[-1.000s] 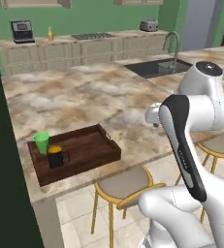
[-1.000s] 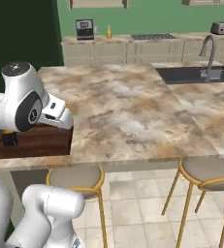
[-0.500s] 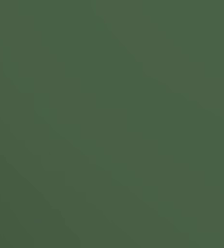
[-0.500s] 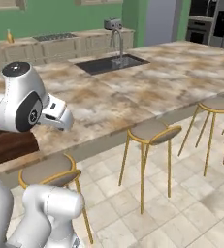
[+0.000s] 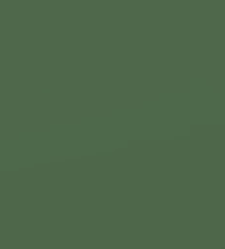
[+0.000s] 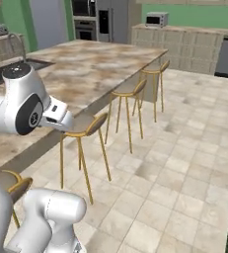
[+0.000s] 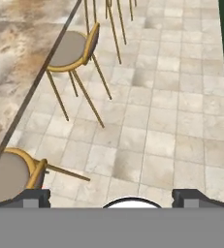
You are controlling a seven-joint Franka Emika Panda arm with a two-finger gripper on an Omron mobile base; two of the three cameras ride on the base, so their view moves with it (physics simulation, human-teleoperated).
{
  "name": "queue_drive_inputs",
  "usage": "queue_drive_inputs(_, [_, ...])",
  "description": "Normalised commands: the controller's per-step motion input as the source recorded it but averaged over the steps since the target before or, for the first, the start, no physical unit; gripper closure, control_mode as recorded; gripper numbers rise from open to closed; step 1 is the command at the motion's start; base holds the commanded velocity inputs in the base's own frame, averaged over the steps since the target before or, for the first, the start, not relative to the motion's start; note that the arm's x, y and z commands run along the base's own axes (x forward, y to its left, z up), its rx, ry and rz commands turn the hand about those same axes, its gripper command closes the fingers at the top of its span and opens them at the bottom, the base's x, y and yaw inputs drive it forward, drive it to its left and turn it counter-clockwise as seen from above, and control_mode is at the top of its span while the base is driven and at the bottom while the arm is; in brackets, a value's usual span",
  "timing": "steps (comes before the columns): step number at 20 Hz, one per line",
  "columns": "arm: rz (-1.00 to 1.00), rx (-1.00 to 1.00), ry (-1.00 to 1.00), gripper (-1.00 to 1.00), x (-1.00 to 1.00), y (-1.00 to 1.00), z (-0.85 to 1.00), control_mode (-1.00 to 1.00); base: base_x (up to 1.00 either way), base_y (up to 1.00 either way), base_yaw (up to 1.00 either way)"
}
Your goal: There is a tray on the dining counter. Grab the cup, mug, and pitcher and place them on the tray. The pitcher may be placed next to the tray if it cannot fit the tray.
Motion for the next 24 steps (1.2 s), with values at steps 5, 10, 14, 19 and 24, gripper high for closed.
queue_drive_inputs(5, [0.0, 0.0, 0.0, -1.0, 0.0, 0.0, 0.0, 1.0, 0.0, -0.3, -0.56])
queue_drive_inputs(10, [0.0, 0.0, 0.0, -1.0, 0.0, 0.0, 0.0, 1.0, 0.16, -0.15, -0.4])
queue_drive_inputs(14, [0.0, 0.0, 0.0, -1.0, 0.0, 0.0, 0.0, 1.0, 0.45, -0.04, -0.31])
queue_drive_inputs(19, [0.0, 0.0, 0.0, -1.0, 0.0, 0.0, 0.0, 1.0, 0.93, 0.0, -0.29])
queue_drive_inputs(24, [0.0, 0.0, 0.0, -1.0, 0.0, 0.0, 0.0, 1.0, 1.0, 0.0, -0.23])
